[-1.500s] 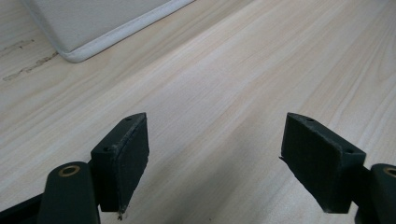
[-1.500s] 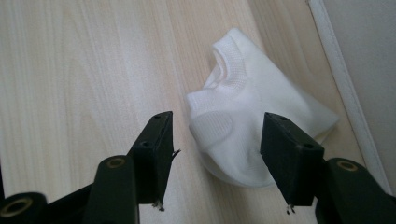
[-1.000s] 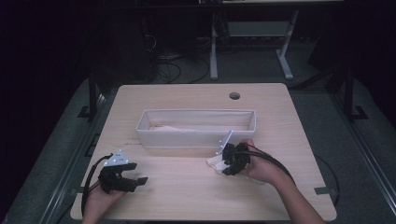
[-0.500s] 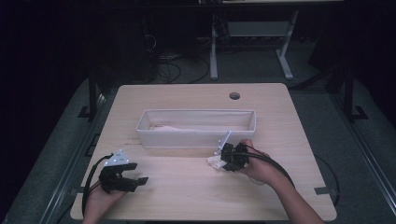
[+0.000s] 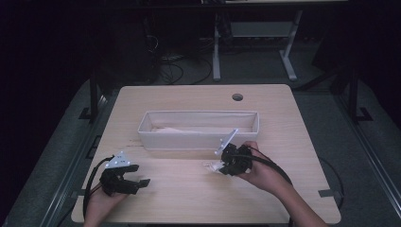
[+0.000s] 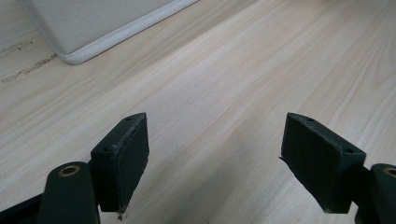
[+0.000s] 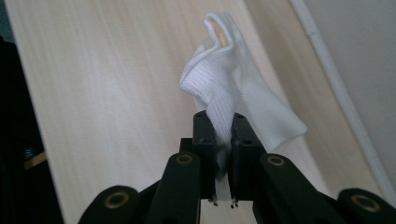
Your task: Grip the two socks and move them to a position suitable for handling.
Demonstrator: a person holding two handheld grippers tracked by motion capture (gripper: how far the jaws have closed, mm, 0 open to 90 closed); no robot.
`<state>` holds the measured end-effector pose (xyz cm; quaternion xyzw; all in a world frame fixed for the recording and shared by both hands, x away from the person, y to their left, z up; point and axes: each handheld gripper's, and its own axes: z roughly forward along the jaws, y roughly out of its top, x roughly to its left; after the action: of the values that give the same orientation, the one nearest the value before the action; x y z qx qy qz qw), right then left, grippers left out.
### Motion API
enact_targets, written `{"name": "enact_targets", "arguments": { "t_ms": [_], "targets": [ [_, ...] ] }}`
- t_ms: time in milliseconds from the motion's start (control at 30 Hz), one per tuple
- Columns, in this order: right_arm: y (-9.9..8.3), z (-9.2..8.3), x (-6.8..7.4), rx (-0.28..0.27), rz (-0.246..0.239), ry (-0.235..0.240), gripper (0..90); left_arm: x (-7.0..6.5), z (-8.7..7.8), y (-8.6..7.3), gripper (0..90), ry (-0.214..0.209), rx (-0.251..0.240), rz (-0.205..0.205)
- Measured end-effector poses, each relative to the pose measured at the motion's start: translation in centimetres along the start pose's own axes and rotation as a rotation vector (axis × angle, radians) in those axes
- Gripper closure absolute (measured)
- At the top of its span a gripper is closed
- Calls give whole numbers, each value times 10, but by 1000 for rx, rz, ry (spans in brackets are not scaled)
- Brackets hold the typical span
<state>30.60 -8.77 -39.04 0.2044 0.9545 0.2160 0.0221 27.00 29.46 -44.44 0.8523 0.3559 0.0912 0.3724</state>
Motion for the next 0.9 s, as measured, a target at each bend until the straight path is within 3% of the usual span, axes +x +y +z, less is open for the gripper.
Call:
{"name": "enact_targets", "arguments": {
  "t_ms": [167,300,467,767,900],
  "targets": [
    [1,9,16,5,20,5,827,0,0,0,230,-1,1,7],
    [-4,28,27,20,22,63,822,0,0,0,230,-2,1,3],
    [-7,45,34,36,29,90,805,0,0,0,230,-2,3,9],
    [-8,51,44,28,28,125,565,0,1,0,230,-5,7,13],
    [-7,46,49,10,-10,112,542,0,1,0,230,-4,5,12]
  ]
}}
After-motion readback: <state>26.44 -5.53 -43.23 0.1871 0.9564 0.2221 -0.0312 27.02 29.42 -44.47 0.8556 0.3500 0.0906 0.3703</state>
